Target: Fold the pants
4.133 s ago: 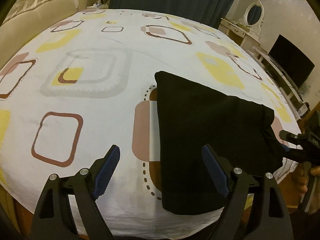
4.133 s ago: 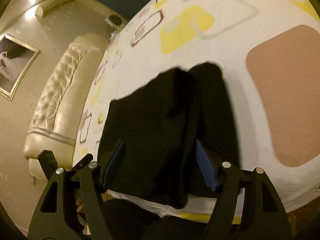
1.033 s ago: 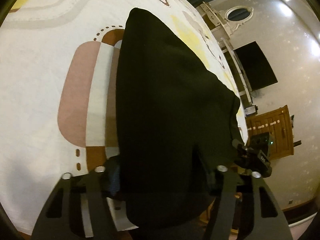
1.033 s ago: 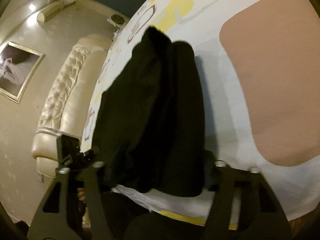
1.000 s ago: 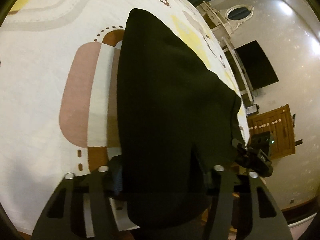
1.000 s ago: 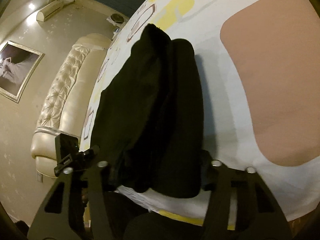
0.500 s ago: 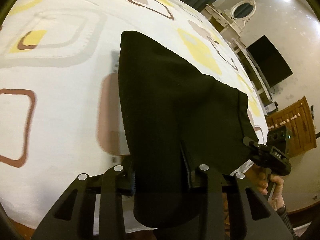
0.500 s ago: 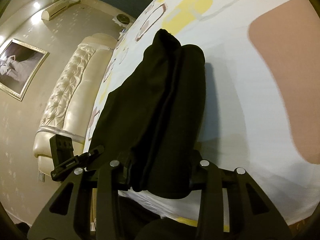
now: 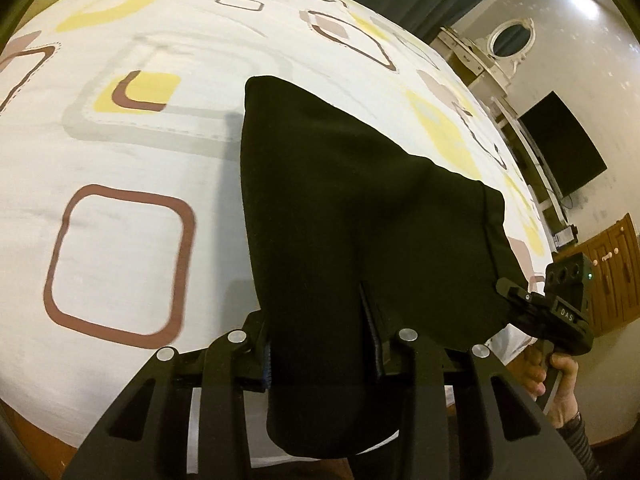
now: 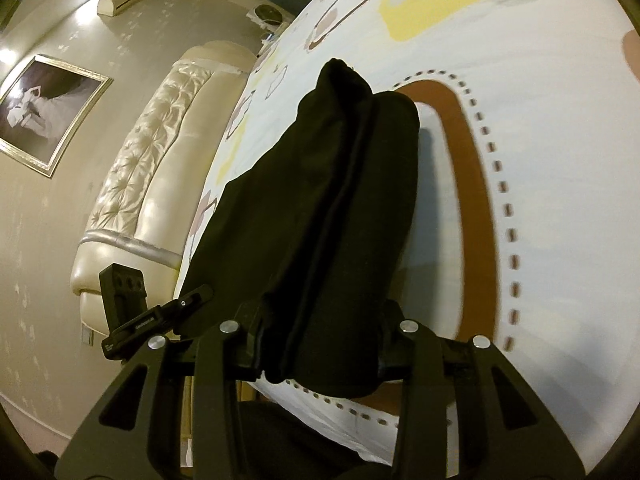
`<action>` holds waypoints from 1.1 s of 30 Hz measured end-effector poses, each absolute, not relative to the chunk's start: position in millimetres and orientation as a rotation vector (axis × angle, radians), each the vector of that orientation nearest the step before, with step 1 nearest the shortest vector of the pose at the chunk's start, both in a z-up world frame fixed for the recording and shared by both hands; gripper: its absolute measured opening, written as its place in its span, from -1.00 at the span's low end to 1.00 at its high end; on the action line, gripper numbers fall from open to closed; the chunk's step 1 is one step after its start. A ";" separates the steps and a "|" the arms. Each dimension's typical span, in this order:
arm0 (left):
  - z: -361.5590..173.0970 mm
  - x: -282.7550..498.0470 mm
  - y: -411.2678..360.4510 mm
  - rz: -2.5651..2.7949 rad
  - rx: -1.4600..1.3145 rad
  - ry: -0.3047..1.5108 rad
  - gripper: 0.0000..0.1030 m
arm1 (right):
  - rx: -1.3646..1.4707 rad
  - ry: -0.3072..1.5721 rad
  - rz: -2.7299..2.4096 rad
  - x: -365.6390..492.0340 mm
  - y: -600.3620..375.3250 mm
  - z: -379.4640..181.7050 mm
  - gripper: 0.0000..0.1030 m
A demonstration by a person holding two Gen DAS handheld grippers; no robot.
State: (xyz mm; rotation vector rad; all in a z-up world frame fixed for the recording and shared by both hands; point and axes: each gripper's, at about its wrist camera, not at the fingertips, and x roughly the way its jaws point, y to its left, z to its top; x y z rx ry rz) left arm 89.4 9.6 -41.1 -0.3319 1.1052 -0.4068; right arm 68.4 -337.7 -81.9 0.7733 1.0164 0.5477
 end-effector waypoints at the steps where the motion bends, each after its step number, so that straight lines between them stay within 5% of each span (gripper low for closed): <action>1: -42.8 89.2 10.1 -0.409 -0.337 1.106 -0.32 | 0.775 1.020 0.548 68.8 -336.4 -83.7 -0.28; 20: -55.6 87.1 8.1 -0.438 -0.380 1.089 -0.22 | 0.821 1.018 0.539 62.2 -336.9 -104.0 -0.25; 25: -53.4 82.2 23.5 -0.550 -0.429 1.043 0.06 | 0.839 1.019 0.566 62.1 -340.7 -100.2 0.01; 28: -51.8 80.6 40.5 -0.573 -0.463 1.011 0.51 | 0.831 0.997 0.555 63.8 -349.4 -90.9 0.30; 33: -54.2 112.3 58.2 -0.556 -0.523 1.014 0.51 | 0.837 0.962 0.511 92.0 -367.9 -84.0 0.46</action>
